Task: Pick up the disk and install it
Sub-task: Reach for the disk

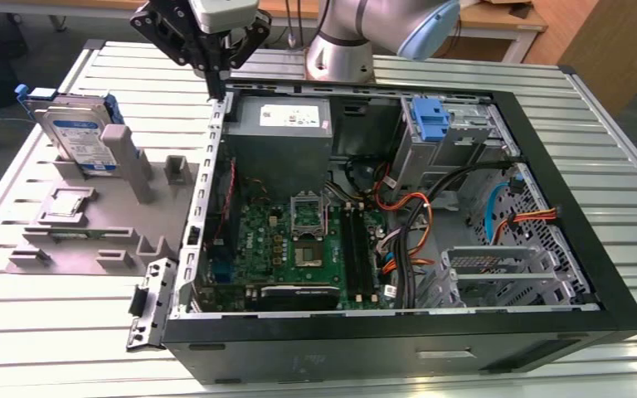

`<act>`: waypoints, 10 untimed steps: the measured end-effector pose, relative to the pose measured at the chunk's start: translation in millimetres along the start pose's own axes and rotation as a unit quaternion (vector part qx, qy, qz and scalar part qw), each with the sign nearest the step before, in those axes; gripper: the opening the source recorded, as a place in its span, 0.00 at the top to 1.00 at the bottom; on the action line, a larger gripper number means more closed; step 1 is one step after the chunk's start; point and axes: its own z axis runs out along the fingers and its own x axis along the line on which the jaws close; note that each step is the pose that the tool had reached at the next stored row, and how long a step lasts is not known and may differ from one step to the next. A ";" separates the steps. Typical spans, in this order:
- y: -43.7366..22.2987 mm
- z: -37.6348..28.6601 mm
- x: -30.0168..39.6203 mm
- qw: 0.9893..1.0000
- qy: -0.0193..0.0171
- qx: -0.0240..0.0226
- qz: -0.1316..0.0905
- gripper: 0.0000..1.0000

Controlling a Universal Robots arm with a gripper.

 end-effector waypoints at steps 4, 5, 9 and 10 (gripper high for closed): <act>-0.2 0.1 2.0 1.000 0.000 0.000 0.000 0.90; -0.3 0.8 3.7 1.000 0.001 0.000 0.000 0.90; -0.3 0.9 3.8 1.000 0.001 0.000 0.000 0.90; -0.3 0.9 3.8 1.000 0.001 0.000 0.000 0.90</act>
